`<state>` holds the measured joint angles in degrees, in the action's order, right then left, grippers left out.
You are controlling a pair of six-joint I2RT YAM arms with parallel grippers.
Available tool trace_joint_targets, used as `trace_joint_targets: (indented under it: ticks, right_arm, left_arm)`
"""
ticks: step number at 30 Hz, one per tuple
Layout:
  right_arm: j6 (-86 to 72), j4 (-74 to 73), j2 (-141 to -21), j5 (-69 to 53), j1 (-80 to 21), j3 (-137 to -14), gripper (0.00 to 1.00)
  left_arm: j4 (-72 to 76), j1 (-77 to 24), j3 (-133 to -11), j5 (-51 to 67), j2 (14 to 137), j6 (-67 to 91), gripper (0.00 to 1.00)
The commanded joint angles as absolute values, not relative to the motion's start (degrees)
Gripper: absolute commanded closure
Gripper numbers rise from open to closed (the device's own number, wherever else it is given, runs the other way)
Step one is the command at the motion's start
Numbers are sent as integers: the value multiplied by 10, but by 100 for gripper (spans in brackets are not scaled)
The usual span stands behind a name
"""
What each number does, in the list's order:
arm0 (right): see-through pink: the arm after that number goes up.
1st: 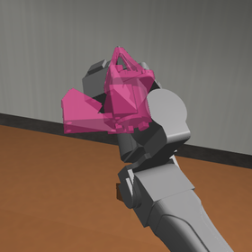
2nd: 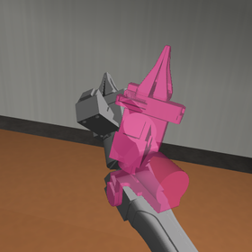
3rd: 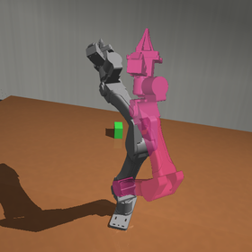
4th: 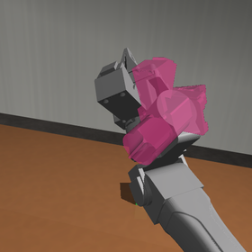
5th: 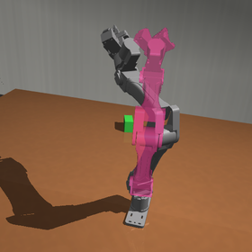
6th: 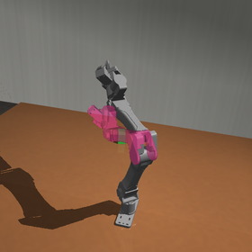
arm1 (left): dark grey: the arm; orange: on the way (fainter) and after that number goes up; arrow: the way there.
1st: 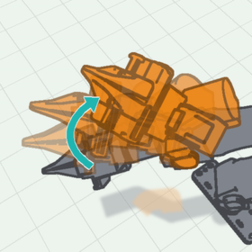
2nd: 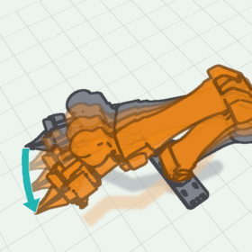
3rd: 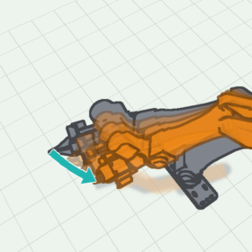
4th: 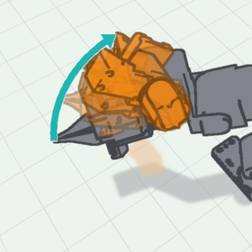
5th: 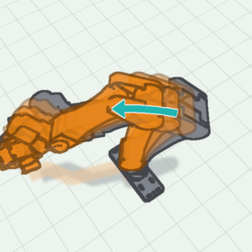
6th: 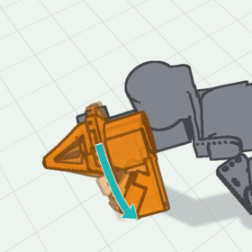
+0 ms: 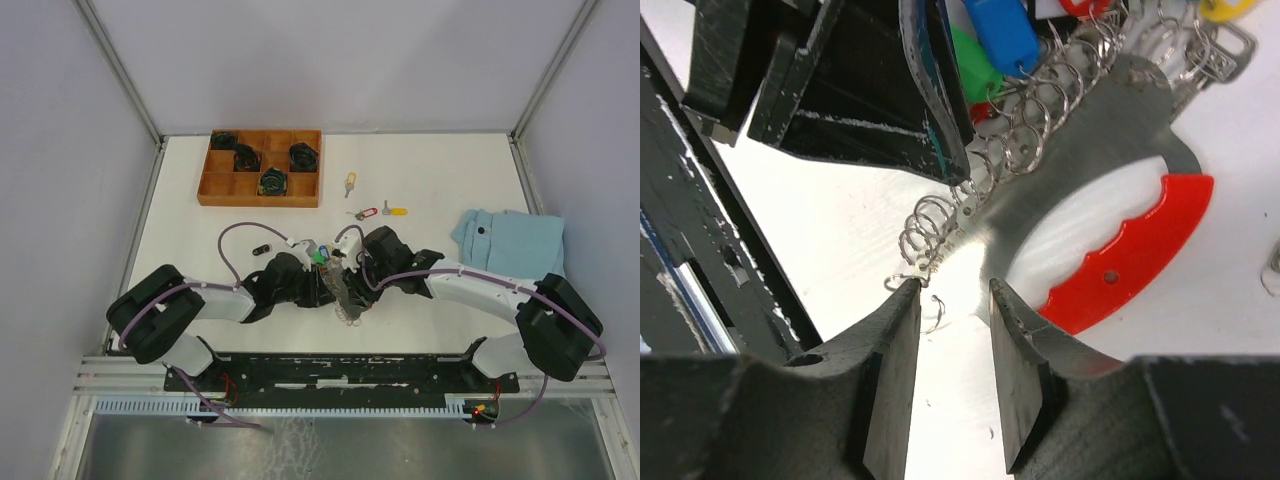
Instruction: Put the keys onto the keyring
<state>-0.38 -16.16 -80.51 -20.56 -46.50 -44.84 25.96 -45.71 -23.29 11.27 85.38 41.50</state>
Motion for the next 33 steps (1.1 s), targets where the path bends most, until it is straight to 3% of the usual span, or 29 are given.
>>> trace_joint_targets:
  ticks: [1,12,33]
  right_arm:
    - [-23,-129,-771,-170,-468,-432,58]
    - [-25,-127,-759,-163,-468,-424,57]
    - [-25,-128,-750,-161,-468,-419,57]
  left_arm:
    - [277,-456,-242,121,886,408,70]
    - [293,-457,-240,144,888,418,76]
    - [341,-458,-240,173,875,425,71]
